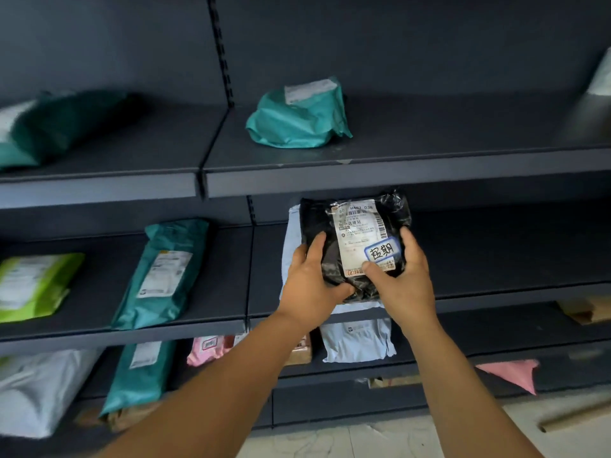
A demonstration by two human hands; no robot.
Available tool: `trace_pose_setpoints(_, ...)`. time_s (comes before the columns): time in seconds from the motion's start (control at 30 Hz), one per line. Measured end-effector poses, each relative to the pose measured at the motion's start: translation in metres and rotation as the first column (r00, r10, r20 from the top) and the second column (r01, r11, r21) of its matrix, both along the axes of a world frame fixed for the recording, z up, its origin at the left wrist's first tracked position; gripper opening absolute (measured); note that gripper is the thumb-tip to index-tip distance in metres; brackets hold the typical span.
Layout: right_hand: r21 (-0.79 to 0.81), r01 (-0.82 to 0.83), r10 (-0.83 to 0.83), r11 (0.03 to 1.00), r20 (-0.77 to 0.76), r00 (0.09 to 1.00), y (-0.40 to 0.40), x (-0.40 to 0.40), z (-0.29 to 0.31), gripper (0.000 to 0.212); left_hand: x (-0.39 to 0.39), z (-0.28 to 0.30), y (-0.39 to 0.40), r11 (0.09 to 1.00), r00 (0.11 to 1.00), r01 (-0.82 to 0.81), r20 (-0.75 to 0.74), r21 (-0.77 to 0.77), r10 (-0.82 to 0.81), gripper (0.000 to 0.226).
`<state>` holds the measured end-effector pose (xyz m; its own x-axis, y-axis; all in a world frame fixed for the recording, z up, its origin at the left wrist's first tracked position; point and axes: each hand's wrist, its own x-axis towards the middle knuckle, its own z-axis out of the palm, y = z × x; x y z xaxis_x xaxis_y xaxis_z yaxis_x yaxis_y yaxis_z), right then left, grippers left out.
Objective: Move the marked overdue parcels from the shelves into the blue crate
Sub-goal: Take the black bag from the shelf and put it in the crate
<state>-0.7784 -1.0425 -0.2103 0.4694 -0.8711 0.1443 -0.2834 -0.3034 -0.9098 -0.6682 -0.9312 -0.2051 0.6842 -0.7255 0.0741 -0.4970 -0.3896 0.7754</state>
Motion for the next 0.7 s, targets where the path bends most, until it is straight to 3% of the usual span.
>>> trace_pose_setpoints(0.33, 0.007, -0.285, 0.285, 0.959, -0.011, 0.958, 0.191, 0.037, 0.012, 0.085, 0.003, 0.008, 0.217, 0.958, 0.958, -0.285, 0.026, 0.003, 0.285, 0.096)
trace_pose_setpoints(0.7, -0.006, -0.622, 0.622, 0.783, -0.009, 0.783, 0.422, 0.072, 0.018, 0.085, -0.016, 0.018, 0.468, 0.790, 0.789, -0.613, 0.048, 0.001, 0.612, 0.099)
